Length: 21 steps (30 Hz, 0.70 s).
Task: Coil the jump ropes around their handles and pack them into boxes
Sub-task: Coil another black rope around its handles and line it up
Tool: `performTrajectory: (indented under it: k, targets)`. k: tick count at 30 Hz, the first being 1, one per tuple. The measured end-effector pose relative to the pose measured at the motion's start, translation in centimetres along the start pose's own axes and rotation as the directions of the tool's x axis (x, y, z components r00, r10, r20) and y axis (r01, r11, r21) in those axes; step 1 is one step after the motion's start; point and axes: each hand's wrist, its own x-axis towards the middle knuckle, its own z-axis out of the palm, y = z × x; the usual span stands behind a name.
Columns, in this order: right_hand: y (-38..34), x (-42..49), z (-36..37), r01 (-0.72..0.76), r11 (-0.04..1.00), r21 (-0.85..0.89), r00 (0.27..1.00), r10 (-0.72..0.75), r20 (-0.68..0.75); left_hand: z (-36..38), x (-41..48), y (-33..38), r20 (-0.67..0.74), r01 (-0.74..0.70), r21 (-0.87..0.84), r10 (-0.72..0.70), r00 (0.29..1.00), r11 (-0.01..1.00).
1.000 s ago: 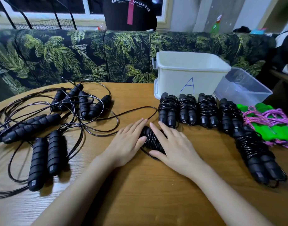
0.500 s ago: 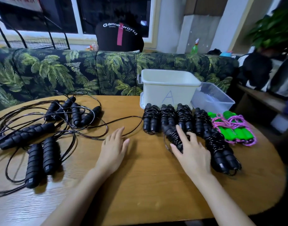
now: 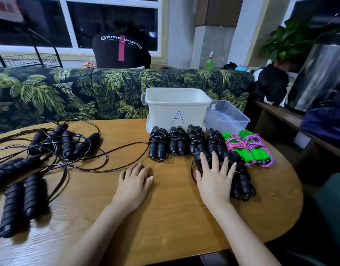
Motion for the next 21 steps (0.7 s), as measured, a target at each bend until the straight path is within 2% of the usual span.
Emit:
performTrajectory:
  k: [5, 7, 11, 16, 21]
  targets:
    - [-0.7, 0.3, -1.1, -0.001, 1.000, 0.030, 0.998, -0.001, 0.064, -0.6, -0.5, -0.1, -0.003, 0.000, -0.065, 0.000, 1.000, 0.998]
    - [-0.9, 0.1, -2.1, 0.046, 0.997, 0.061, 0.998, -0.048, 0.031, -1.3, -0.7, -0.4, -0.013, 0.006, -0.102, -0.007, 1.000, 0.995]
    - [-3.7, 0.2, -4.5, 0.205, 0.949, 0.239, 0.977, -0.214, 0.010, -3.8, -1.5, -2.4, -0.072, 0.038, -0.057, -0.042, 0.997, 0.998]
    - [-10.3, 1.9, -5.7, 0.418, 0.840, 0.345, 0.891, -0.453, 0.023, -7.7, -2.4, -6.9, -0.173, 0.113, 0.044, -0.104, 0.979, 0.993]
    - [-17.6, 4.5, -4.7, 0.550, 0.752, 0.363, 0.794, -0.606, 0.050, -10.7, -2.0, -12.6, -0.245, 0.195, 0.096, -0.167, 0.955, 0.976]
